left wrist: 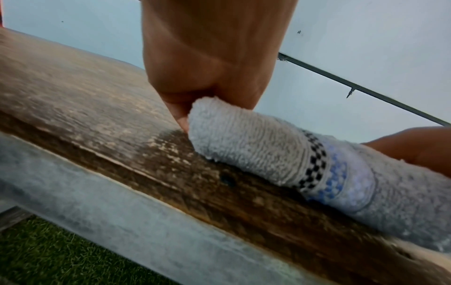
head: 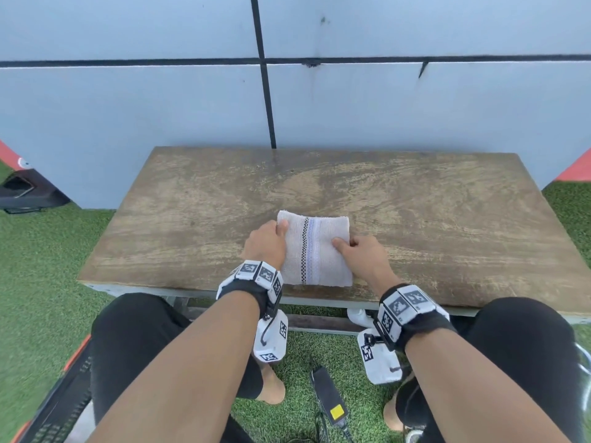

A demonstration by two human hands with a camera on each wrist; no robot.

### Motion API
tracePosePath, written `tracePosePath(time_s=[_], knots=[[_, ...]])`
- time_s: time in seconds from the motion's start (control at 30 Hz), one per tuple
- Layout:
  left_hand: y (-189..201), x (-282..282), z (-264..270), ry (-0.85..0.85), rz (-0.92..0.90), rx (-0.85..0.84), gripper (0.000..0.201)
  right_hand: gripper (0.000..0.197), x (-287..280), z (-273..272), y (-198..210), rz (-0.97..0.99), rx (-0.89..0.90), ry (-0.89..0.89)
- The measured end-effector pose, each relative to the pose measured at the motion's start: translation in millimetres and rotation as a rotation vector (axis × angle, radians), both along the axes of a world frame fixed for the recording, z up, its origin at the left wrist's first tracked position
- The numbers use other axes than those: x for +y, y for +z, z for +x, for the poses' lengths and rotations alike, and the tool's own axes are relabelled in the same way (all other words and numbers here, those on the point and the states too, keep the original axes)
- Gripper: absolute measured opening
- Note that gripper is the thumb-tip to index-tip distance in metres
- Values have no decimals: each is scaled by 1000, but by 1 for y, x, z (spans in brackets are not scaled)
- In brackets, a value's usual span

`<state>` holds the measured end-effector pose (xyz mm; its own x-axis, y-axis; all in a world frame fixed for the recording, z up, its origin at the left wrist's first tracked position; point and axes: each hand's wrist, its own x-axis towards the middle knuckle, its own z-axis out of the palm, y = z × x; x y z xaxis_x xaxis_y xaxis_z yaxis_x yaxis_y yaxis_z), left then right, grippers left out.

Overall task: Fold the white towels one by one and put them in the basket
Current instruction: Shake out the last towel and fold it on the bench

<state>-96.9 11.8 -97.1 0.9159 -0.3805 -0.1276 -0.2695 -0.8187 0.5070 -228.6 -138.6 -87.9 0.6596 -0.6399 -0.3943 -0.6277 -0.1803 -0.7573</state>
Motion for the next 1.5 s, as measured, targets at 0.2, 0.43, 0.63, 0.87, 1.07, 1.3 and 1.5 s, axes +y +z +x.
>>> tracePosePath(time_s=[0.2,0.43,0.63,0.87,1.07,1.3,1.5], knots=[[2,-3,-1,26,50,-13,52,39,-1,4,0,-17,2,-13],[14,-1,2,135,-60,189,62,39,3,1,16,-425,-20,45],[15,-1,-4,-298,-17,-198,49,30,1,-9,11,-505,-87,134],[20,11,-8,-134,184,-195,27,25,-3,-22,11,-485,-143,64],[18,15,-21,-112,111,-351,19,30,9,-18,2,-755,-226,184],[-13,4,-36,-523,178,-256,56,60,32,-3,-16,-599,-5,555],[-22,5,-41,-381,108,-227,61,60,27,-6,-24,-563,11,539]])
